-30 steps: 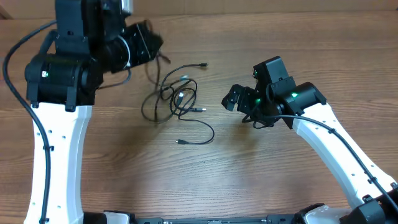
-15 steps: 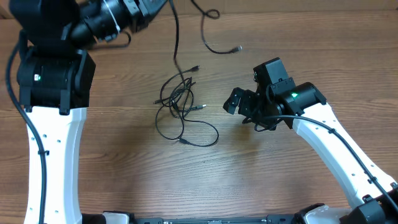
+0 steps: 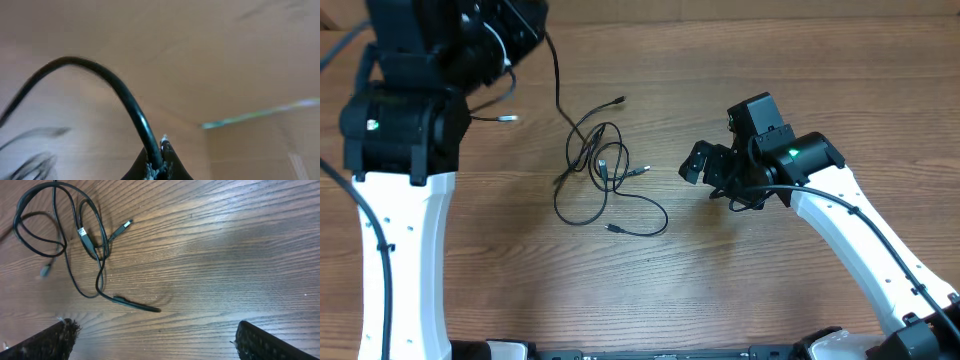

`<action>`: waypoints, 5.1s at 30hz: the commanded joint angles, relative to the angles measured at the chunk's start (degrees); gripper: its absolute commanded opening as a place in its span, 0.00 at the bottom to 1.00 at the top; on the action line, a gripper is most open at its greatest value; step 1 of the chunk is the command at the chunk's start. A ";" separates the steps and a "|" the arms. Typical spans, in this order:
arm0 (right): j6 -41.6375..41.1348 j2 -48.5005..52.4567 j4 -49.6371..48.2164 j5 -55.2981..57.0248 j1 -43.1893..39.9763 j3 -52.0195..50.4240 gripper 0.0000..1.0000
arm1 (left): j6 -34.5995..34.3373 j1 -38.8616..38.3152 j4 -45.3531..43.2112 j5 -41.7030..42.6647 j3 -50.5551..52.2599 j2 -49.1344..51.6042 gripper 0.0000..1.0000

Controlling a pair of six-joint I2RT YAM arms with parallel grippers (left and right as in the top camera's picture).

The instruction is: Untangle cables

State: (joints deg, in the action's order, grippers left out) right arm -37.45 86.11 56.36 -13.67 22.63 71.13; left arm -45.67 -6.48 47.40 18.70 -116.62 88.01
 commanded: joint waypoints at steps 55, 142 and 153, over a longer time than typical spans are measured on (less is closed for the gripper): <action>0.24 -0.57 -0.28 0.15 0.17 0.50 1.00 | 8.44 0.15 13.99 -38.69 -10.60 0.66 0.04; 0.24 -0.57 -0.28 0.15 0.17 0.50 1.00 | 2.27 27.67 9.57 -21.64 9.84 38.27 1.00; 0.24 -0.57 -0.28 0.15 0.17 0.50 1.00 | -0.28 21.00 0.13 -20.15 10.54 38.32 0.97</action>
State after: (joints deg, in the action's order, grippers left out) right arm -37.45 86.11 56.25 -13.67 22.63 71.13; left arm -43.57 16.91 47.70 -1.93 -106.63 128.11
